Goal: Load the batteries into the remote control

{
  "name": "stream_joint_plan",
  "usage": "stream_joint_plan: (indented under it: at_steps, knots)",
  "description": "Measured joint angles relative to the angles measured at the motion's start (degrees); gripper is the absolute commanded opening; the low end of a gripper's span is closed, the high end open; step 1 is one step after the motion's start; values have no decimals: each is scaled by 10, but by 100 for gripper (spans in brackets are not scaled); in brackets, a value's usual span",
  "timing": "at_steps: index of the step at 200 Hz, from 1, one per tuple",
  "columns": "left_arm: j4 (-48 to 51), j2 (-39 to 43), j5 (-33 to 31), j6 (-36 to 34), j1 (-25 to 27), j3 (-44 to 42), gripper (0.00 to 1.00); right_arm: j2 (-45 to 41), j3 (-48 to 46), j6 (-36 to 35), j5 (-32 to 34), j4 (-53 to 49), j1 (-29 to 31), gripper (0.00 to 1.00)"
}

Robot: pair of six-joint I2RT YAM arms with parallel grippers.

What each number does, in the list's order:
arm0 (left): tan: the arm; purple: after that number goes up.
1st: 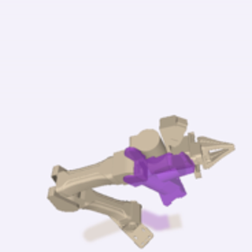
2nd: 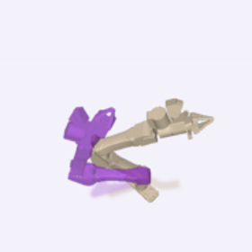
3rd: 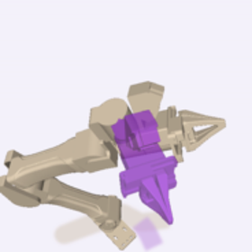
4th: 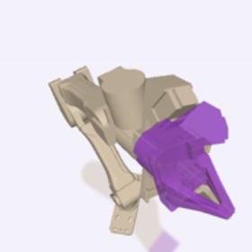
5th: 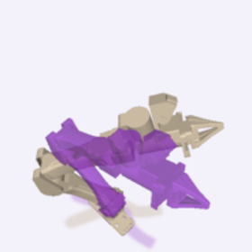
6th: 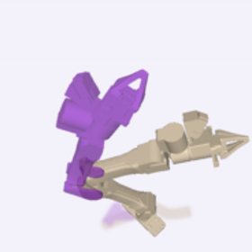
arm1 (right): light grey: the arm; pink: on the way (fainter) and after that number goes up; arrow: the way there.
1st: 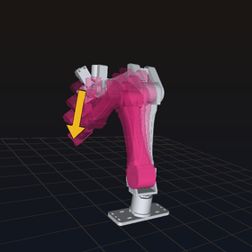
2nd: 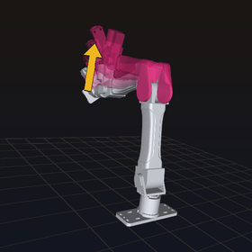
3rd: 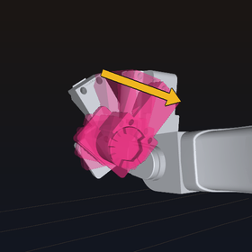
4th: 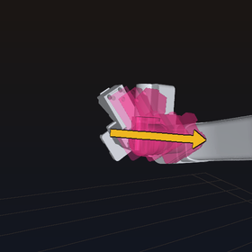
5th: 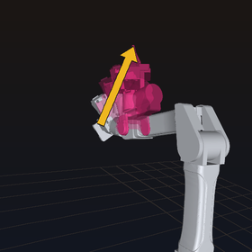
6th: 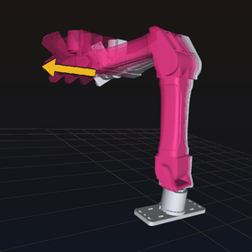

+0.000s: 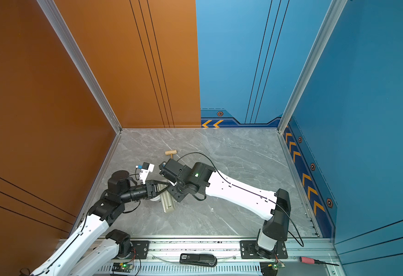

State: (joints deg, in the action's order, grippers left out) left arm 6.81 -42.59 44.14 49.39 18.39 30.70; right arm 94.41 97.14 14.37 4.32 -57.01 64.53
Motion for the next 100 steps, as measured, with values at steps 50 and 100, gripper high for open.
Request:
stream_joint_plan:
  at_steps: [50,100]
  knots:
    - [72,-35,-55,-39,1,49,0,-47,-33,29,-4,33,-64,57]
    - [118,-112,-127,-68,21,117,0,-47,-40,31,-11,56,-112,62]
